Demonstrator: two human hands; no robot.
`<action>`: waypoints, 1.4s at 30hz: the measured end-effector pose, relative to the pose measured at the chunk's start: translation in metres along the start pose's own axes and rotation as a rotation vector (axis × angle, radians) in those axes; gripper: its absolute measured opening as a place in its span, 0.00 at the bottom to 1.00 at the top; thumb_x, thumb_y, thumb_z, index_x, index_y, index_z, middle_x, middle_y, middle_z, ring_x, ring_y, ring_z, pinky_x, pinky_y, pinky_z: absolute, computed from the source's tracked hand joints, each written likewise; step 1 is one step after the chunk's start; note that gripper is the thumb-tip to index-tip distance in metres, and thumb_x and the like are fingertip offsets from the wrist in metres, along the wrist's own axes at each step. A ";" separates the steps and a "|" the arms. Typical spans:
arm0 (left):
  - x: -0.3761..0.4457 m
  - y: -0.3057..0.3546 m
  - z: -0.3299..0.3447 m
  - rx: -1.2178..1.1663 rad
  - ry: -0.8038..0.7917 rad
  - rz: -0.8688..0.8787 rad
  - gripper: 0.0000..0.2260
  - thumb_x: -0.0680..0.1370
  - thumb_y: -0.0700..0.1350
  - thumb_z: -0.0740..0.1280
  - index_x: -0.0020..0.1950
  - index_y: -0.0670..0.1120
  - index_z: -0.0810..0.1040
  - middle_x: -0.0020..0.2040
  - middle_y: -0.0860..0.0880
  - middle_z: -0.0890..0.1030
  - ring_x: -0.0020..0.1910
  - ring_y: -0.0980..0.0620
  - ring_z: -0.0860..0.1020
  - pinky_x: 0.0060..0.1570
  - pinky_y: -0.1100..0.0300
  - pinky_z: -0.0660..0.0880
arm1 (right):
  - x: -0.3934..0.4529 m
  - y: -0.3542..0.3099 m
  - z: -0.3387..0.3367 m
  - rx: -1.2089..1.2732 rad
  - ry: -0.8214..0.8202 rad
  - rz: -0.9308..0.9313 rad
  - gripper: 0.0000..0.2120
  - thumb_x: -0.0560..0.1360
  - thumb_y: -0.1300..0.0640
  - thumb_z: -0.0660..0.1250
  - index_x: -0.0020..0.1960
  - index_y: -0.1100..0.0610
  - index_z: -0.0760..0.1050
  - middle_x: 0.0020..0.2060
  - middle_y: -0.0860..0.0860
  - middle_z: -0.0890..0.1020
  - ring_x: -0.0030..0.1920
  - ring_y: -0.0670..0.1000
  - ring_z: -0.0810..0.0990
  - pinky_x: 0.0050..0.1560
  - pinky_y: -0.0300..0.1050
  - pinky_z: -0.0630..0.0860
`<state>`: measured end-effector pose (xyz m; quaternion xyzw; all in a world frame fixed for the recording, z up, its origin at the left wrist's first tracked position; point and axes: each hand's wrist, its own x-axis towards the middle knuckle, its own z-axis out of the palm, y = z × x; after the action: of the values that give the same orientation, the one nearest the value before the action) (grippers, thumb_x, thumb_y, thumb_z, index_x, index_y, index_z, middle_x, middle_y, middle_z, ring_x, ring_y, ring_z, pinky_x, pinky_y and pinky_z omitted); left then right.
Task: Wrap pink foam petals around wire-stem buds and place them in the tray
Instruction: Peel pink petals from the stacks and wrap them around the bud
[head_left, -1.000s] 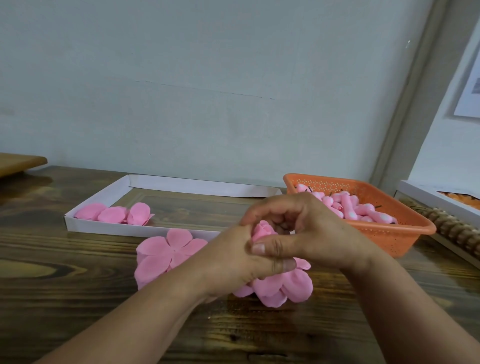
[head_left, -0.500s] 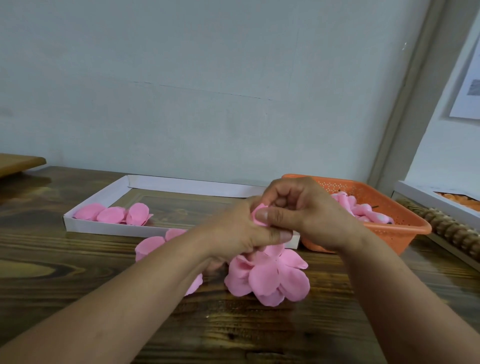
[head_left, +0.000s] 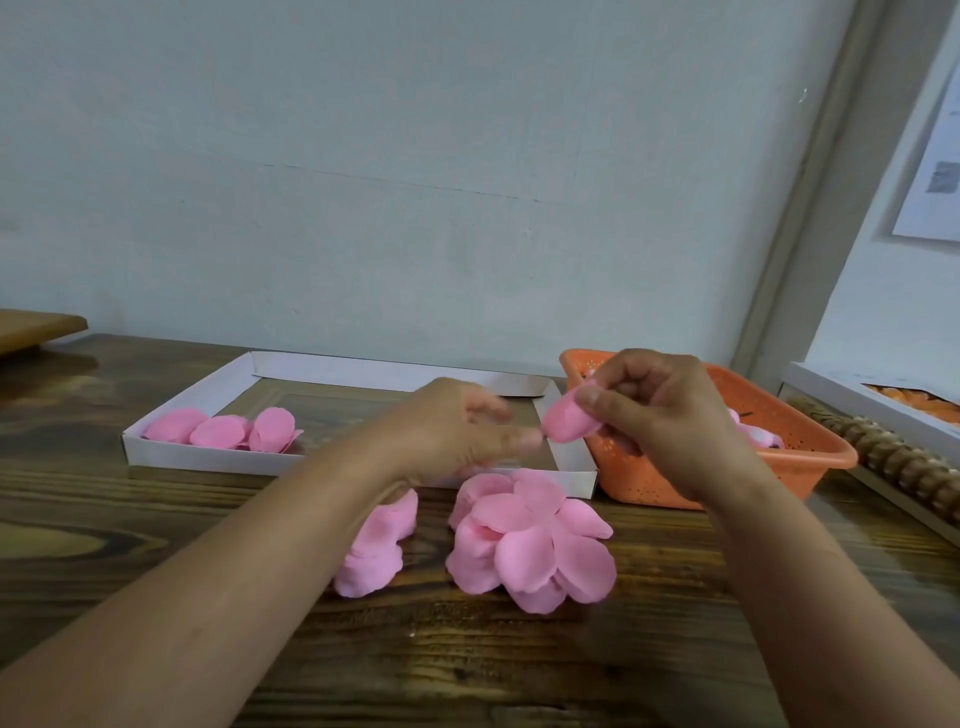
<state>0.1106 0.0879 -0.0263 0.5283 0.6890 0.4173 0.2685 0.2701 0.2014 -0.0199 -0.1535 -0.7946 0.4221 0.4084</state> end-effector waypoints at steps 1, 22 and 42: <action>-0.003 -0.002 -0.001 0.144 0.036 -0.035 0.19 0.67 0.60 0.75 0.46 0.46 0.80 0.36 0.52 0.78 0.31 0.56 0.74 0.35 0.63 0.72 | -0.001 0.004 -0.004 -0.007 0.044 0.016 0.08 0.73 0.69 0.67 0.36 0.63 0.74 0.20 0.49 0.76 0.20 0.42 0.69 0.21 0.33 0.65; -0.001 -0.032 0.033 0.026 0.204 -0.267 0.08 0.74 0.38 0.70 0.34 0.44 0.79 0.34 0.45 0.79 0.35 0.47 0.74 0.40 0.56 0.73 | -0.012 0.033 0.003 -0.109 -0.036 0.090 0.05 0.74 0.68 0.67 0.39 0.66 0.74 0.21 0.46 0.75 0.21 0.41 0.70 0.23 0.34 0.65; 0.017 -0.023 0.037 0.411 0.138 -0.208 0.17 0.76 0.53 0.67 0.46 0.39 0.82 0.36 0.46 0.77 0.37 0.47 0.73 0.37 0.59 0.68 | -0.012 0.045 0.011 -0.232 -0.063 0.091 0.05 0.73 0.65 0.69 0.40 0.65 0.76 0.28 0.56 0.78 0.26 0.42 0.74 0.27 0.34 0.69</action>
<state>0.1245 0.1128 -0.0637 0.4683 0.8268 0.2736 0.1488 0.2643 0.2154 -0.0650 -0.2221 -0.8427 0.3502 0.3434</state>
